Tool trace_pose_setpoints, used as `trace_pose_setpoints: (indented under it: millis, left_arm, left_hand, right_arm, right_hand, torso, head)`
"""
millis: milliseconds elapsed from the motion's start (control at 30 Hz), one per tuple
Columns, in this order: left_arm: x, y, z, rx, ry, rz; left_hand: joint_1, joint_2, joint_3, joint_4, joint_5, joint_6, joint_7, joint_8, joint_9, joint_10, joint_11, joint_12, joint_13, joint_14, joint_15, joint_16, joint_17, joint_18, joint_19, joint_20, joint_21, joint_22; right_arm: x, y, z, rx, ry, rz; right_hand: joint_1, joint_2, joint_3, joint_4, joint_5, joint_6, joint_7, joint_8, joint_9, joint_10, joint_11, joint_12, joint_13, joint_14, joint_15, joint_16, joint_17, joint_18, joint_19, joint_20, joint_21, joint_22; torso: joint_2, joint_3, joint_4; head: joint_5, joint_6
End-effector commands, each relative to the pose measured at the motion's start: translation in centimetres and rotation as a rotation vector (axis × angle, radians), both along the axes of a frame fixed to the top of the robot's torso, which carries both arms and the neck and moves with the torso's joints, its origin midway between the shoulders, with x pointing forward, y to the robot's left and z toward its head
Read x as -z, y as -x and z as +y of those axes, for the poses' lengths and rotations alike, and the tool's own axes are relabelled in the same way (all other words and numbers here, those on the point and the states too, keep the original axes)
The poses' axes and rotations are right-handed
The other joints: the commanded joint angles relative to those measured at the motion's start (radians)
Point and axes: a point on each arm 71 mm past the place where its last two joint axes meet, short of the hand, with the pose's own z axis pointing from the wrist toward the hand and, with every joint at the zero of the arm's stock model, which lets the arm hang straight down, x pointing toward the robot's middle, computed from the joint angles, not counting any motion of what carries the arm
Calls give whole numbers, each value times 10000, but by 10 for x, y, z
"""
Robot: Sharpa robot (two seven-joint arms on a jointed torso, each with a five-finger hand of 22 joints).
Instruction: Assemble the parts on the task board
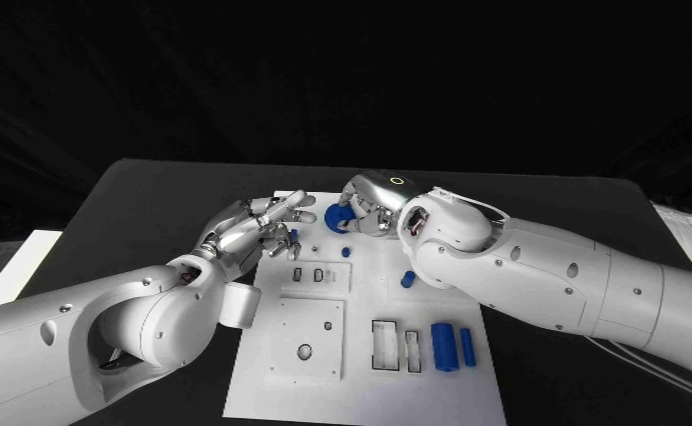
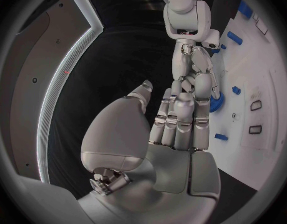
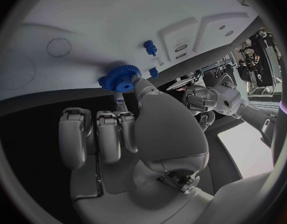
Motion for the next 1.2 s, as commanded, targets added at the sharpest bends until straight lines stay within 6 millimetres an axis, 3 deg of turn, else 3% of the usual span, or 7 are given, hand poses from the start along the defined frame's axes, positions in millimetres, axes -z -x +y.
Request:
trace_pose_setpoints:
  millis: [33, 500, 733, 833, 967, 1067, 1200]
  left_arm:
    - [-1, 1, -2, 225, 129, -64]
    - [-1, 1, -3, 229, 131, -64]
    - [-1, 1, -2, 229, 129, -62]
    - [-1, 1, -2, 224, 126, -61]
    - [-1, 1, -2, 216, 121, -57]
    - [-1, 1, -2, 209, 118, -57]
    - [-1, 1, -2, 203, 116, -58]
  left_hand:
    - [-43, 93, -14, -27, -32, -76, -28, -36, -3, -58, -10, 24, 9, -83, 5, -64, -9, 57, -69, -8, -66, -9]
    - [-42, 93, -25, -40, -32, -95, -20, -40, -3, -103, 0, 21, 17, -147, 13, -182, -132, 85, -167, 0, -164, -176]
    - [-42, 94, -27, -43, -32, -98, -17, -40, -3, -114, 2, 20, 19, -155, 16, -196, -144, 87, -178, 1, -173, -189]
    - [-42, 94, -27, -43, -32, -98, -17, -40, -3, -114, 2, 20, 19, -155, 16, -196, -144, 87, -178, 1, -173, -189]
    - [-40, 96, -29, -47, -31, -103, -15, -41, -3, -126, 5, 19, 20, -166, 18, -213, -158, 90, -192, 4, -185, -207]
    - [-40, 96, -29, -47, -31, -103, -15, -41, -3, -126, 5, 19, 20, -166, 18, -213, -158, 90, -192, 4, -185, -207]
    - [-33, 98, -28, -55, -30, -108, -13, -41, -3, -138, 7, 19, 23, -170, 20, -219, -160, 91, -198, 6, -188, -210]
  right_arm:
    - [3, -1, 2, 115, 390, -27]
    - [7, -2, 7, 47, 557, 123]
    - [8, -3, 6, 120, 600, 172]
    - [9, -3, 5, 141, 653, 284]
    - [11, -3, 4, 181, 725, 532]
    - [12, -4, 3, 209, 767, 664]
    - [13, -5, 2, 278, 855, 836]
  right_hand:
    - [-82, 33, 56, 4, -125, 194, -187, -110, -5, 750, 0, -64, 2203, 932, 92, 51, 2122, -65, 250, 40, 21, 278]
    - [-413, -148, -75, 2, -841, -79, -22, -598, -41, 666, 156, -208, 2111, 926, 228, 38, 2103, -58, 230, 169, -5, 242]
    - [-733, -327, -324, 170, -1621, -767, 129, -1222, -84, 540, 295, -409, 1975, 926, 367, 37, 2108, -52, 210, 290, -26, 208]
    - [-1137, -406, -539, 562, -1626, -784, 160, -1318, -50, 530, 330, -424, 1971, 925, 408, 35, 2105, -50, 208, 337, -27, 208]
    - [-1957, -229, -901, 1345, -1420, -704, 185, -1344, -11, 554, 357, -384, 2009, 936, 439, 57, 2157, -55, 220, 375, -9, 243]
    - [-2241, -117, -1135, 1478, -992, -644, 181, -1340, 6, 565, 355, -365, 2028, 940, 442, 67, 2177, -58, 228, 380, 4, 265]
    - [-2312, -38, -1246, 1479, -868, -607, 176, -1338, 15, 581, 352, -338, 2050, 944, 439, 76, 2197, -61, 234, 380, 13, 283]
  torso:
    - [-1, -5, 2]
    - [-7, -1, -12]
    - [-5, 4, -9]
    - [-6, 4, -2]
    - [-1, 5, -9]
    - [0, 7, -12]
    - [-6, 4, -11]
  head:
    - [-4, -15]
    - [42, -54]
    - [31, -38]
    - [26, -25]
    - [30, -39]
    - [36, -46]
    - [28, -50]
